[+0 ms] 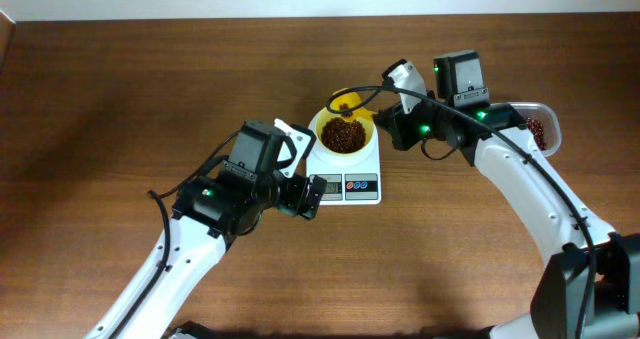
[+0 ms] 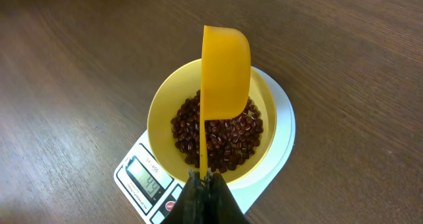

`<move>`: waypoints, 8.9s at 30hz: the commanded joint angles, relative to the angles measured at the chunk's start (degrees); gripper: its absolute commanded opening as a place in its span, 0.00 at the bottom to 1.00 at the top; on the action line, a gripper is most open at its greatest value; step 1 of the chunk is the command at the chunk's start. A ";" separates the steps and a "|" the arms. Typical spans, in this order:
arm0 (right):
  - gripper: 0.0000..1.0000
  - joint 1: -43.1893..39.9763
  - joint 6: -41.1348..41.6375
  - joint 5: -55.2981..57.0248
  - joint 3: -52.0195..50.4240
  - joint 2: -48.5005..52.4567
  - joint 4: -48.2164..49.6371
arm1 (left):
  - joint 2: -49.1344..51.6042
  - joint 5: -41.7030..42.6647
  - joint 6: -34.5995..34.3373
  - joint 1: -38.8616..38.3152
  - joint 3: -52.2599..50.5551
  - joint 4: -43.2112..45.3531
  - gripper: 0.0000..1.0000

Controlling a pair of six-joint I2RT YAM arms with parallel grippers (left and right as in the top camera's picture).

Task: Scoop item into bowl and weigh 50g on scale
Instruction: 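Tip the scoop over the bowl center, shaking beans out slowly, then move the scoop with the right gripper back to the bean container, then lower the yellow scoop into the red beans with the right gripper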

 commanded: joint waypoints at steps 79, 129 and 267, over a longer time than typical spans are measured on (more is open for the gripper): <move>0.04 -0.17 -0.70 -1.60 0.24 0.52 -2.47 | -0.33 -0.39 -0.33 -0.20 -0.24 0.09 0.99; 0.04 -46.01 27.26 -24.09 0.66 0.42 -6.10 | -0.33 -0.39 -0.33 -0.20 -0.24 0.09 0.99; 0.99 -45.55 27.28 3.69 -1.22 0.83 -20.00 | -0.33 -0.39 -0.33 -0.20 -0.24 -0.28 0.99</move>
